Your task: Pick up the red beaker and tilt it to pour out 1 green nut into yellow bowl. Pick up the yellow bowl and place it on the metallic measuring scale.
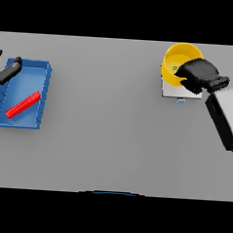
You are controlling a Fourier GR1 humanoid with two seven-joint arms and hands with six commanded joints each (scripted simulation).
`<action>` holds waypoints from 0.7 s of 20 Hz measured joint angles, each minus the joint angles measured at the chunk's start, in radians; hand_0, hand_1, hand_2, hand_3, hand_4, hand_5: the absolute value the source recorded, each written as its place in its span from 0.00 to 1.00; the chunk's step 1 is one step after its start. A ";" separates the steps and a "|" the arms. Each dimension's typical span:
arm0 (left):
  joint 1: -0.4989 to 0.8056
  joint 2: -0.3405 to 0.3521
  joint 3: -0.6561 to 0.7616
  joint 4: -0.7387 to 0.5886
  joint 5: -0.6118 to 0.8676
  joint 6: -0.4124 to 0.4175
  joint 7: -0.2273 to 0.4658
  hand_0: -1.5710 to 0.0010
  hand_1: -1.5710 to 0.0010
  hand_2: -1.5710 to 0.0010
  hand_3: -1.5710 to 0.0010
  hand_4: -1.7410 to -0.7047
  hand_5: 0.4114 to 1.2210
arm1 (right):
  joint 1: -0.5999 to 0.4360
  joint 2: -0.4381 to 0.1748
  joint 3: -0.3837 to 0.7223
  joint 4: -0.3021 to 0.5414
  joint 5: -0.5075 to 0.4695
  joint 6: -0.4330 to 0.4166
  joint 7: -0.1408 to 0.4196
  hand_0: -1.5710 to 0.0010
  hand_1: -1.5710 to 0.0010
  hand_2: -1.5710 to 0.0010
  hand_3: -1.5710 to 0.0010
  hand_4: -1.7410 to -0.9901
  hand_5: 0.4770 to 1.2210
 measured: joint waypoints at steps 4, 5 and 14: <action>-0.002 -0.003 0.003 0.012 0.003 -0.006 -0.003 1.00 1.00 1.00 1.00 0.98 0.37 | -0.018 0.013 -0.016 0.118 -0.008 -0.021 -0.018 0.00 0.00 0.09 0.15 0.00 1.00; -0.005 -0.007 0.000 0.007 0.000 -0.006 -0.004 1.00 1.00 1.00 1.00 0.98 0.37 | -0.022 0.016 -0.020 0.136 -0.012 -0.024 -0.022 0.00 0.00 0.10 0.14 0.00 1.00; -0.010 -0.019 0.000 0.016 0.005 -0.002 0.006 1.00 1.00 1.00 1.00 0.98 0.38 | -0.066 0.053 -0.039 0.257 -0.024 -0.009 -0.046 0.28 0.16 0.15 0.33 0.05 1.00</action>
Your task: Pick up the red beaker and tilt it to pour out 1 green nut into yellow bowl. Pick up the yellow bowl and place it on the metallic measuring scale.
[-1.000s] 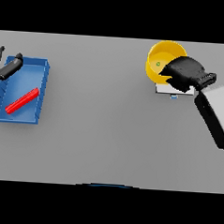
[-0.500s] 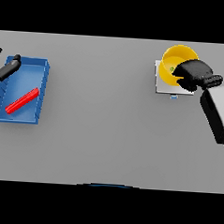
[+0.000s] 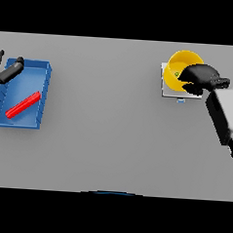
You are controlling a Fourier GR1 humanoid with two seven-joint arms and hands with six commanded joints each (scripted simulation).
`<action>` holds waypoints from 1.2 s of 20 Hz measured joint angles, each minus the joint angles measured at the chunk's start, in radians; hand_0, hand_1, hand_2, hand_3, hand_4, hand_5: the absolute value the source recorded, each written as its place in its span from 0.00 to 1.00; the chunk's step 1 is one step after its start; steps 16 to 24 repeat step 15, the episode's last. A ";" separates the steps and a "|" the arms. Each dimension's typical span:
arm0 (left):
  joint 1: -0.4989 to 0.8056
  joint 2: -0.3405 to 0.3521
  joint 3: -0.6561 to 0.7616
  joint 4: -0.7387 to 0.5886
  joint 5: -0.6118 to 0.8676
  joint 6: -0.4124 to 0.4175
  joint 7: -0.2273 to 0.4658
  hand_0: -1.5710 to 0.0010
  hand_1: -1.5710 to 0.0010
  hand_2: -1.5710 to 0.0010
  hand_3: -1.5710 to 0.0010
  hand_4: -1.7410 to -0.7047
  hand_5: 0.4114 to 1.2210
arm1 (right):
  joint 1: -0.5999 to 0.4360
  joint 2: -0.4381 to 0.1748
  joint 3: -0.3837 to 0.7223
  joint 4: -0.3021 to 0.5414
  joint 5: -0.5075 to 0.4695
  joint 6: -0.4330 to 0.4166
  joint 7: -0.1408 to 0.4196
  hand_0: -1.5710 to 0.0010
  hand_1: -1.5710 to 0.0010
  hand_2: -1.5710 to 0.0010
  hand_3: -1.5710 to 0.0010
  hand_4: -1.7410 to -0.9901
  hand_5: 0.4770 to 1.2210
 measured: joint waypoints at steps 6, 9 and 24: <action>0.012 0.000 -0.003 -0.003 -0.001 -0.004 -0.014 1.00 1.00 1.00 1.00 0.98 0.37 | 0.000 -0.016 -0.012 0.015 -0.008 0.034 -0.002 0.81 0.70 0.62 0.64 0.30 0.57; 0.001 0.003 -0.001 -0.003 -0.004 -0.005 -0.011 1.00 1.00 1.00 1.00 0.98 0.36 | -0.002 -0.019 0.009 0.016 0.011 0.029 -0.027 0.90 0.84 0.76 0.71 0.36 0.49; 0.007 -0.001 -0.006 0.003 -0.007 -0.006 -0.012 1.00 1.00 1.00 1.00 0.99 0.35 | -0.002 -0.019 0.011 0.026 0.011 0.057 -0.001 0.97 0.96 0.93 0.83 0.44 0.38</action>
